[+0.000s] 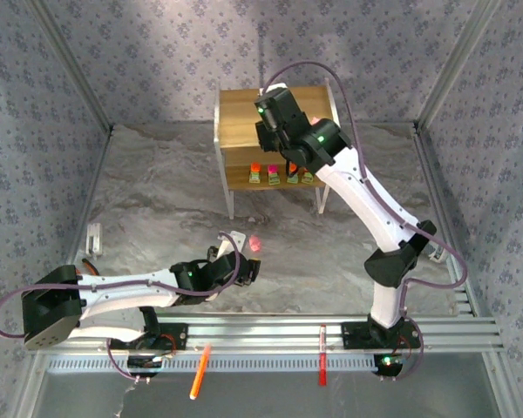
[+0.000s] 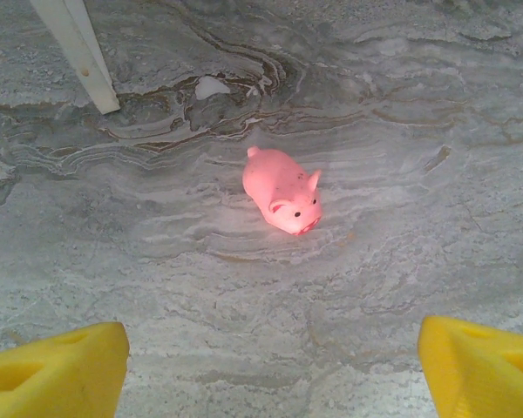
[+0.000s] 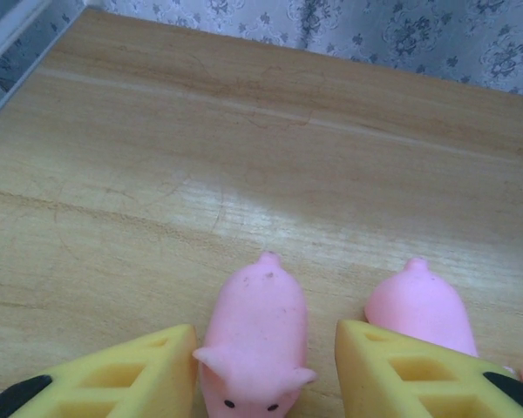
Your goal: Place and organize the plastic toys onto the shelf
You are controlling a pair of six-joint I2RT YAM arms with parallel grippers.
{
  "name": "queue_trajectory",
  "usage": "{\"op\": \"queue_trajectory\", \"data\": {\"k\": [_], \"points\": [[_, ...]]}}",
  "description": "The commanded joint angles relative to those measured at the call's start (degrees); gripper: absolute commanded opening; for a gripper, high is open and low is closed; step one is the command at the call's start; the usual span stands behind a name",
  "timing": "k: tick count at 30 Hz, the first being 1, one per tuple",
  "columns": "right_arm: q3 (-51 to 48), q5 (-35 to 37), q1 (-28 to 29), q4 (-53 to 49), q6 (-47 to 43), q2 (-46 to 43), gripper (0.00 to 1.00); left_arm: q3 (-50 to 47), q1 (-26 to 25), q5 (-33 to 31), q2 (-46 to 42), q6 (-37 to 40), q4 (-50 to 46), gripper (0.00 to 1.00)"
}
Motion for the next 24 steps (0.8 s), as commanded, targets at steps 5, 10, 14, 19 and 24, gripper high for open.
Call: {"op": "queue_trajectory", "data": {"k": [5,10,14,19,24], "points": [[-4.37,3.1,1.62,1.05,-1.48,-9.45,0.47,2.66,-0.38,-3.16,0.43,-2.03,-2.26,0.86],[-12.32,3.65,2.5,3.82,-0.59,-16.53,0.48,4.98,-0.38,-3.5,3.26,-2.91,-2.87,0.86],[-20.33,4.09,3.37,5.86,0.54,-22.82,0.48,7.6,-0.38,-3.73,6.45,-3.83,-3.23,0.86],[-30.04,3.96,3.91,6.85,2.65,-29.46,0.48,11.04,-0.2,-4.65,10.39,-7.24,-5.45,0.86],[-39.53,2.04,4.37,7.41,5.15,-35.86,0.47,13.51,-0.2,-5.18,13.55,-11.65,-7.23,0.84]]}}
